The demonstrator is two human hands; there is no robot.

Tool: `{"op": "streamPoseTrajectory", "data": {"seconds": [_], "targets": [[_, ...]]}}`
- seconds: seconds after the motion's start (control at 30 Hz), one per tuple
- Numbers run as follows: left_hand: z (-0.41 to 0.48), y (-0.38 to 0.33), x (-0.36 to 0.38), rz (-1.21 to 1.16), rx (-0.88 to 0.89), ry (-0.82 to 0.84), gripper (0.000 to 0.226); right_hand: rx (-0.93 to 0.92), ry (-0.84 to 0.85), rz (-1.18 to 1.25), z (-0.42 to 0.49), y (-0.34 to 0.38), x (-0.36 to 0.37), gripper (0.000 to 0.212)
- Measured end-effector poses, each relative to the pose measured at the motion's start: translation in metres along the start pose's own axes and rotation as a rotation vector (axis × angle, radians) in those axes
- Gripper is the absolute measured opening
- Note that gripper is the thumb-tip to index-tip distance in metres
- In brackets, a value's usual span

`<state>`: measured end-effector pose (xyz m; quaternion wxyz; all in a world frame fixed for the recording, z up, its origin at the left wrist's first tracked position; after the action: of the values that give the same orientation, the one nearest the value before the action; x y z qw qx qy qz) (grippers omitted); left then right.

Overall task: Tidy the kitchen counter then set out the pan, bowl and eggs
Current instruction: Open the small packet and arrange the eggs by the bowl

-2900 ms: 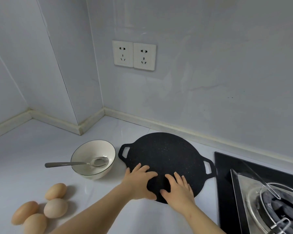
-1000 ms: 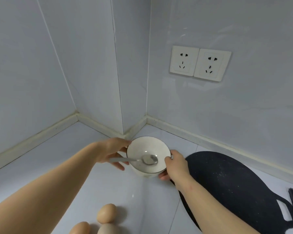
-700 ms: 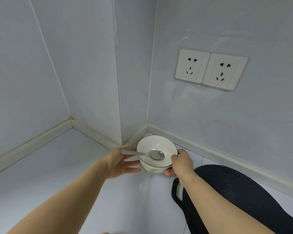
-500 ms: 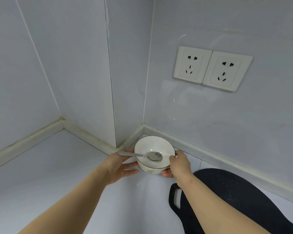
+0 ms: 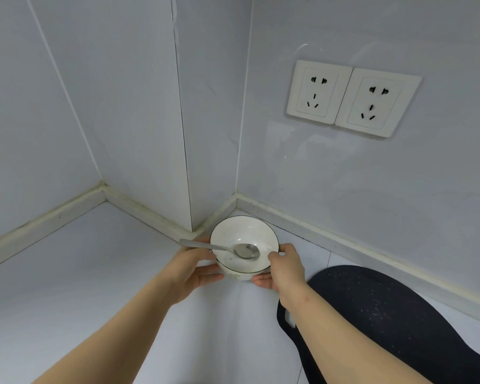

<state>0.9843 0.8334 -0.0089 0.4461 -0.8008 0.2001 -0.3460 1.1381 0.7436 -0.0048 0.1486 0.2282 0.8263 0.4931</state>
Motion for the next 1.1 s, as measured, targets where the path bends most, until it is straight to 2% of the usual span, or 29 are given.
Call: {"op": "streamPoseTrajectory", "data": {"seconds": [0.23, 0.8, 0.87, 0.97, 1.03, 1.1], "targets": [[-0.013, 0.003, 0.001, -0.028, 0.014, -0.051, 0.023, 0.029, -0.009, 0.042, -0.02, -0.01, 0.013, 0.017], [-0.012, 0.006, 0.005, -0.024, 0.041, -0.139, 0.022, 0.05, 0.041, 0.177, -0.029, -0.01, 0.02, 0.01], [-0.011, 0.006, 0.005, -0.025, 0.041, -0.146, 0.022, -0.007, -0.024, 0.01, -0.032, -0.012, 0.011, 0.013], [-0.01, 0.006, 0.004, -0.02, 0.042, -0.16, 0.021, -0.187, -0.123, -0.754, -0.042, -0.013, -0.009, 0.029], [-0.009, 0.007, 0.005, -0.022, 0.045, -0.162, 0.021, -0.209, 0.022, -1.109, -0.045, -0.026, -0.014, 0.045], [-0.008, 0.007, 0.005, -0.027, 0.043, -0.165, 0.02, -0.15, 0.165, -1.27, -0.043, -0.044, -0.021, 0.057]]}}
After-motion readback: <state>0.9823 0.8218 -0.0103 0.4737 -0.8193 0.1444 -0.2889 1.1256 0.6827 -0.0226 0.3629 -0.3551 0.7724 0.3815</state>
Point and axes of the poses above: each hand's wrist, its own z-axis towards the middle knuckle, its own x-axis out of the palm, y = z × x, the point moved 4 cm from there along z, towards the middle knuckle, and after that the axes turned 13 degrees about y, right-handed, at the moved point
